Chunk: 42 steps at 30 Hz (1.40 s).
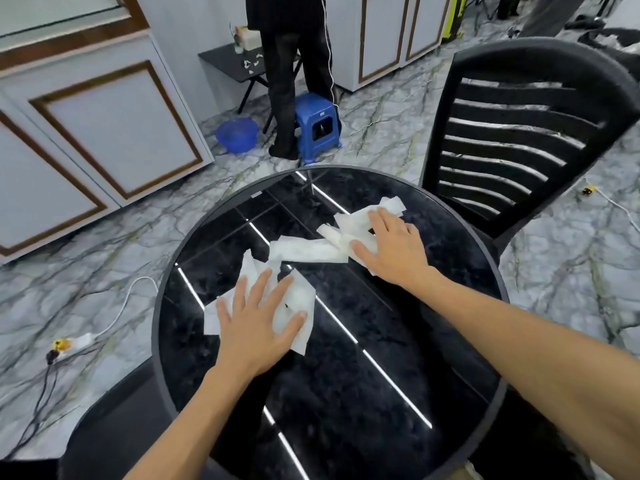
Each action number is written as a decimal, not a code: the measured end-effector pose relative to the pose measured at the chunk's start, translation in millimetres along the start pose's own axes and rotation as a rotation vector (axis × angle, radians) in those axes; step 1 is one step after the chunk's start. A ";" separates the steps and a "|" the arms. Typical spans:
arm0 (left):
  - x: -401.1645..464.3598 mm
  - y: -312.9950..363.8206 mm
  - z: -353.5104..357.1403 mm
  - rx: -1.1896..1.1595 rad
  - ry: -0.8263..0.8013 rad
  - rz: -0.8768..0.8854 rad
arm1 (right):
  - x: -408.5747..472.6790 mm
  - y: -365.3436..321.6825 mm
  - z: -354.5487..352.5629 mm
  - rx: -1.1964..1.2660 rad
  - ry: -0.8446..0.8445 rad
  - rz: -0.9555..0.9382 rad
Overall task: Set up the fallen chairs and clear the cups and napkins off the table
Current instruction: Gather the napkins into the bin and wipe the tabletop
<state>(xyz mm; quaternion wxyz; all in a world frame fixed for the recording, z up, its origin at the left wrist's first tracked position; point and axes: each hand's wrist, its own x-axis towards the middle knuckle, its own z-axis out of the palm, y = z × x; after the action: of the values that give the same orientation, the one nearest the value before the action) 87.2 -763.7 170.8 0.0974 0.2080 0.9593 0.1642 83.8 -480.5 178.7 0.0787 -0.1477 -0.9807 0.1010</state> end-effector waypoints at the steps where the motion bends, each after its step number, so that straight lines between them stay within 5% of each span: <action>1: 1.8 -0.8 0.8 0.006 -0.001 0.006 | 1.5 -0.9 3.3 -0.007 0.011 0.002; 22: -18.7 -4.2 14.2 -0.130 0.092 0.111 | -45.2 19.6 7.5 0.290 0.130 -0.018; 42: -106.3 127.8 32.1 -0.275 0.085 0.322 | -223.0 83.8 -40.7 0.351 0.285 -0.066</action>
<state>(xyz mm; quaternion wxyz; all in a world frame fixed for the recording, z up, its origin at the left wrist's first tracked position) 237.4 -690.8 199.0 0.0567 0.3362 0.8854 0.3158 324.8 -463.1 171.7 0.2442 -0.1125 -0.9313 0.2457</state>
